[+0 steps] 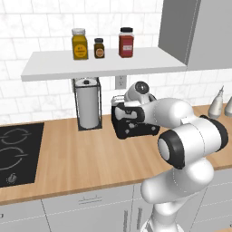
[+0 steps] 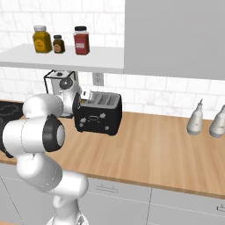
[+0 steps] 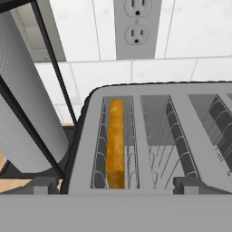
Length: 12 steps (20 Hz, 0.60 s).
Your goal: Start the toaster. Once the lever pops up, take the bread to the plate on the dining counter.
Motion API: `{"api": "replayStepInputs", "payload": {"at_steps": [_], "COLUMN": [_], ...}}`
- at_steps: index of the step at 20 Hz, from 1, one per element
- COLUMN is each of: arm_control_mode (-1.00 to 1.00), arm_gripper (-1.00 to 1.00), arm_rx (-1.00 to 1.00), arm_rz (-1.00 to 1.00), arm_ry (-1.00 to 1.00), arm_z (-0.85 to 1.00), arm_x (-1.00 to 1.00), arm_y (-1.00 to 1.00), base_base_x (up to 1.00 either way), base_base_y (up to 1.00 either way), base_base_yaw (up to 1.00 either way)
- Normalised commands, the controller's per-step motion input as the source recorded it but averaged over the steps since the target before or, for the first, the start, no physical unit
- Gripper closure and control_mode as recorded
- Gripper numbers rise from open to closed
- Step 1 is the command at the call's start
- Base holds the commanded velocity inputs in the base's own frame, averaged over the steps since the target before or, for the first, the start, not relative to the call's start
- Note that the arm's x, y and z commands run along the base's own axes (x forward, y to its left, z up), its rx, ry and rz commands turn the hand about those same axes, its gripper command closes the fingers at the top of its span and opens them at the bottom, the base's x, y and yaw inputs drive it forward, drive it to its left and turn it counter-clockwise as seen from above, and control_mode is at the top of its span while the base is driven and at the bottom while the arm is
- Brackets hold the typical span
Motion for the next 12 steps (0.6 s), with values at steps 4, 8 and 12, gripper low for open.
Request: {"api": "replayStepInputs", "payload": {"at_steps": [4, 8, 12], "arm_control_mode": [-1.00, -1.00, -1.00], "arm_gripper": [-1.00, -1.00, -1.00], "arm_rx": [0.00, 0.00, 0.00], "arm_rz": [0.00, 0.00, 0.00], "arm_ry": [0.00, 0.00, 0.00], "arm_z": [0.00, 0.00, 0.00], "arm_x": [0.00, 0.00, 0.00], "arm_y": [0.00, 0.00, 0.00], "base_base_x": [0.00, 0.00, 0.00], "base_base_y": [0.00, 0.00, 0.00], "base_base_yaw": [0.00, 0.00, 0.00]}}
